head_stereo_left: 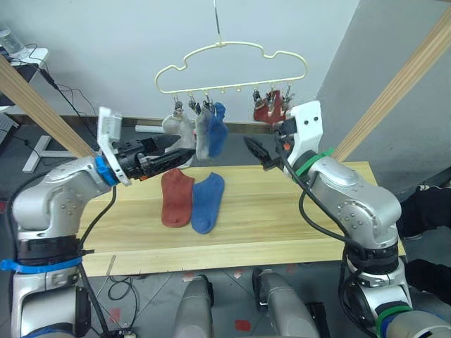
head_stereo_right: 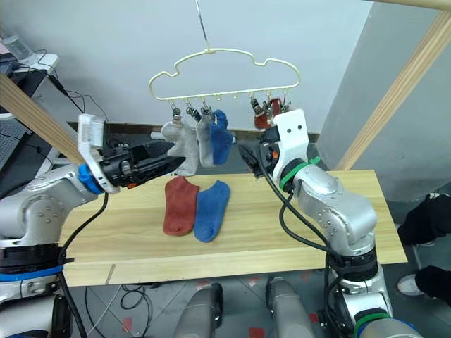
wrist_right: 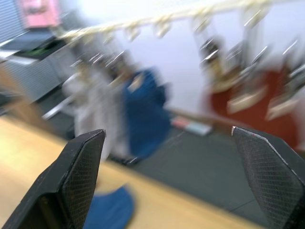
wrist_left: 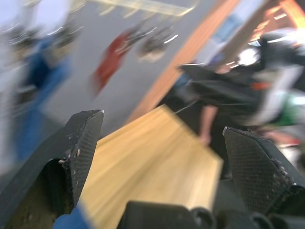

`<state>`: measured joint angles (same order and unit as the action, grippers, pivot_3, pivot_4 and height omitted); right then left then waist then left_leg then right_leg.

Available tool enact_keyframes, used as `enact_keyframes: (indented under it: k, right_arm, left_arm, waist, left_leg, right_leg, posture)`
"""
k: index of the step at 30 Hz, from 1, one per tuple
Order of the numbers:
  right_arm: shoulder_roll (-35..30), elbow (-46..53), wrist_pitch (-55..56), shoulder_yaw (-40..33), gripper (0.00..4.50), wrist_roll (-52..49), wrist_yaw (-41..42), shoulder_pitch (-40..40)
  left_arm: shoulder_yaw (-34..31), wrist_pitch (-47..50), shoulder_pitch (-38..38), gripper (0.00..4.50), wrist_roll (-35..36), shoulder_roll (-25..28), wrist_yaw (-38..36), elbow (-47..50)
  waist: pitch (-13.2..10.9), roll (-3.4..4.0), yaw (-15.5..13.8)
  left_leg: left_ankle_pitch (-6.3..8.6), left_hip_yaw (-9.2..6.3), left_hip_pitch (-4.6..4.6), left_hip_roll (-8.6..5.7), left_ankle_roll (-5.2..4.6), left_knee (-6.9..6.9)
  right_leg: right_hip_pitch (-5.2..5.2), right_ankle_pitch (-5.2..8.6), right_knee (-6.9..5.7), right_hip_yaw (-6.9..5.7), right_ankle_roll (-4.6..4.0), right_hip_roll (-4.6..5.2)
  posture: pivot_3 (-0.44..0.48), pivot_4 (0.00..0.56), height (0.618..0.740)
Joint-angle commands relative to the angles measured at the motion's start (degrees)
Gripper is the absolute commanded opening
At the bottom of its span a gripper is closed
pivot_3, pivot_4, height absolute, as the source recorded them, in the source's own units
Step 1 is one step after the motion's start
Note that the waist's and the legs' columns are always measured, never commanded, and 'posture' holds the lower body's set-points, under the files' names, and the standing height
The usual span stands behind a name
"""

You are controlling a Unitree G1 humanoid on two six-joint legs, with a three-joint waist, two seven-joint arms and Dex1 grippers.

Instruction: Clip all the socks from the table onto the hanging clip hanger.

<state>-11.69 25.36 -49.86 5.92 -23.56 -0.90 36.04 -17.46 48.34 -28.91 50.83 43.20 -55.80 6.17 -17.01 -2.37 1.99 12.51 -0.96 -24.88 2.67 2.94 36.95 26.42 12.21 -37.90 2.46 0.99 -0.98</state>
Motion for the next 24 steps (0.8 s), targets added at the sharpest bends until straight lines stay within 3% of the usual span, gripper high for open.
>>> enact_keyframes:
  k: [1,3,9,24]
  right_arm:
    - [0.31,-0.23,5.61,2.38,4.45,5.42,0.01,-0.29]
    - [1.18,-1.32,7.50,2.66,4.45,7.20,-0.15,-0.68]
    - [3.98,-5.14,11.80,2.50,2.53,11.89,-0.84,0.38]
    - [9.99,-14.18,16.81,1.96,2.53,16.65,0.58,3.77]
  left_arm:
    - [-2.54,1.48,0.33,4.48,3.37,2.28,-0.69,4.29]
    - [-2.44,0.19,0.33,4.48,2.83,2.67,-0.59,5.60]
    - [-3.22,-1.22,0.23,4.50,3.49,1.89,1.62,8.18]
    - [-2.18,-3.83,4.27,4.50,1.77,2.05,2.87,9.55]
  waist:
    - [0.00,0.00,-0.05]
    - [0.00,0.00,-0.13]
    - [0.01,-0.01,-0.23]
    - [0.01,-0.01,-0.34]
  left_leg:
    - [0.00,-0.01,0.00,0.00,0.00,0.01]
    - [-0.01,-0.01,0.01,-0.01,0.01,0.04]
    - [-0.02,0.01,0.02,-0.02,0.02,0.06]
    - [-0.02,-0.02,0.03,-0.02,0.02,0.06]
  right_leg:
    - [0.00,0.00,0.00,-0.01,0.00,0.00]
    - [-0.02,0.00,-0.02,0.00,0.00,0.00]
    - [-0.04,0.00,-0.01,0.01,0.00,0.01]
    - [-0.05,0.00,-0.03,-0.02,-0.01,0.01]
  posture:
    - [-0.004,0.288,0.740]
    - [0.010,0.284,0.740]
    - [0.026,0.280,0.740]
    - [0.047,0.279,0.740]
